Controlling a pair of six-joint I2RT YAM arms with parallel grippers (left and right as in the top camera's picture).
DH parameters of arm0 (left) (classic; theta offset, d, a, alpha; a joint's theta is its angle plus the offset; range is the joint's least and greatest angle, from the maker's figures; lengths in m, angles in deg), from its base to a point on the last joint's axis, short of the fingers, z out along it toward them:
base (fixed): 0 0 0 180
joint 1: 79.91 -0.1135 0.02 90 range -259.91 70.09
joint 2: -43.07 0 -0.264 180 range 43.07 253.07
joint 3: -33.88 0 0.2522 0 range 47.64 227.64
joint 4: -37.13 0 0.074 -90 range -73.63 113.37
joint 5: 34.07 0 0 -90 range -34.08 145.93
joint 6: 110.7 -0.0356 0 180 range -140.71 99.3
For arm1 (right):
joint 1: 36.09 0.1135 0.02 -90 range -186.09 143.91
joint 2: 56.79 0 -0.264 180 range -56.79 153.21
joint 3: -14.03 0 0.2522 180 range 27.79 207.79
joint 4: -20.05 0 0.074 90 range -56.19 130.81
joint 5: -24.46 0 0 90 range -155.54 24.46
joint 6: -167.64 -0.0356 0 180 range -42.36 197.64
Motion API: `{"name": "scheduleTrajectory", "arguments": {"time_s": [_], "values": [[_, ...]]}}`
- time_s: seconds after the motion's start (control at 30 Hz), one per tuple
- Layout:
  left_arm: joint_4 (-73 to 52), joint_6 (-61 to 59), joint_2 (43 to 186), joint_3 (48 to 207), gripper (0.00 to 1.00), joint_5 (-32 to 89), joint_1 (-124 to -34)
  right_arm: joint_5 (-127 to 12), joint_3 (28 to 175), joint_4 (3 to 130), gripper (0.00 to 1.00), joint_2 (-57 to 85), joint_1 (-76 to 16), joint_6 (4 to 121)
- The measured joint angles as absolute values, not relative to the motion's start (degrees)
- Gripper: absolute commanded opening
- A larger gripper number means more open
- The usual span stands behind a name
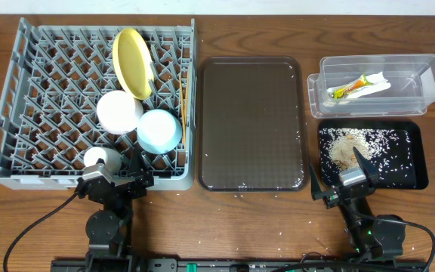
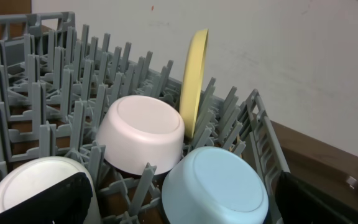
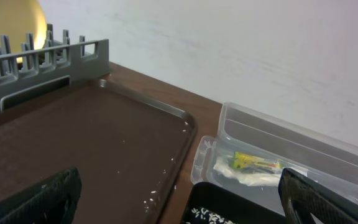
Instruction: Sort waste into correct bins and load items into the dishwasher
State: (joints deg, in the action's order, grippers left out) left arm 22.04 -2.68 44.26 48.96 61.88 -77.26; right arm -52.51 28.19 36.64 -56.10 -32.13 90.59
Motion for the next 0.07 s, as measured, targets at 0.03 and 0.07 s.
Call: {"name": "scheduleTrajectory", "arguments": {"time_s": [0.03, 0.07], "values": [[22.0, -2.7, 44.3, 49.0, 0.95, 61.9, -77.3, -52.5, 28.2, 36.6, 0.99, -56.1, -32.1, 90.6], [22.0, -2.7, 44.3, 49.0, 0.95, 61.9, -77.3, -52.5, 28.2, 36.6, 0.99, -56.1, -32.1, 90.6]]}}
